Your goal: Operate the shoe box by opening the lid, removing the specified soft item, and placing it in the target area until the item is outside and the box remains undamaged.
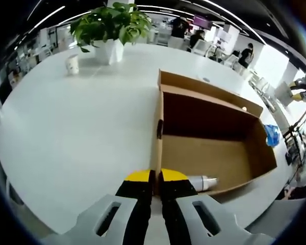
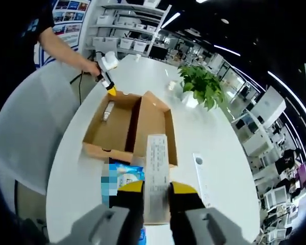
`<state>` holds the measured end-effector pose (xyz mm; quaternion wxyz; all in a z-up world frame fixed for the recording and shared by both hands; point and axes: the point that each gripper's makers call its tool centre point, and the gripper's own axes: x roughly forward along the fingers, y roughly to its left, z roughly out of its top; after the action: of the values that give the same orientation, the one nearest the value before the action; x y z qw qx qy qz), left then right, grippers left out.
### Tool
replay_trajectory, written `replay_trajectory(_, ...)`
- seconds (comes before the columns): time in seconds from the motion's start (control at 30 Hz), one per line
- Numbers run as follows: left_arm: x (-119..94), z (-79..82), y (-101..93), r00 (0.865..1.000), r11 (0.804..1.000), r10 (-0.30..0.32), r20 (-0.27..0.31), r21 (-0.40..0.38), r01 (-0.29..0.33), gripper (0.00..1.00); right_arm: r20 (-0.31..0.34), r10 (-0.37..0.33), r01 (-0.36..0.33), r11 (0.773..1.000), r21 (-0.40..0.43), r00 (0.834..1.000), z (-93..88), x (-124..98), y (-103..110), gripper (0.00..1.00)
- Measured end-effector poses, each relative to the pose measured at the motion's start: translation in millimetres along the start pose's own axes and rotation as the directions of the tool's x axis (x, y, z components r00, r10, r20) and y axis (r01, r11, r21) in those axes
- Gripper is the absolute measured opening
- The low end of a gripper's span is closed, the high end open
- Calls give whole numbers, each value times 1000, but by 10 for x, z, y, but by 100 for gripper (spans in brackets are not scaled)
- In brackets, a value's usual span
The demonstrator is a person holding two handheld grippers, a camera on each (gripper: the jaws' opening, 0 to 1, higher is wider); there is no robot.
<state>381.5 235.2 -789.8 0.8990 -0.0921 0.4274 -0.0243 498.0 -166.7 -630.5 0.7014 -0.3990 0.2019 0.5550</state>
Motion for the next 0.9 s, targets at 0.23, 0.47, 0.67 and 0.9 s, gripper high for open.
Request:
replay_trajectory(0.23, 1, -12, -12, 1000, 1000, 12, -5, 15, -12, 2, -34, -9, 9, 1000, 3, 999, -230, 32, -57, 14)
replay_trajectory(0.47, 23, -8, 12, 1000, 1000, 17, -8, 14, -17, 2, -76, 3, -3, 1000, 1, 997, -504, 117, -73, 14)
replay_trajectory(0.67, 20, -9, 7, 1000, 1000, 18, -8, 9, -18, 2, -110, 18, -17, 1000, 15, 994, -728, 177, -88, 15)
replay_trajectory(0.9, -25, -24, -61, 1000, 1000, 22, -9, 11, -22, 2, -164, 37, -34, 999, 19, 986, -1031, 249, -98, 15)
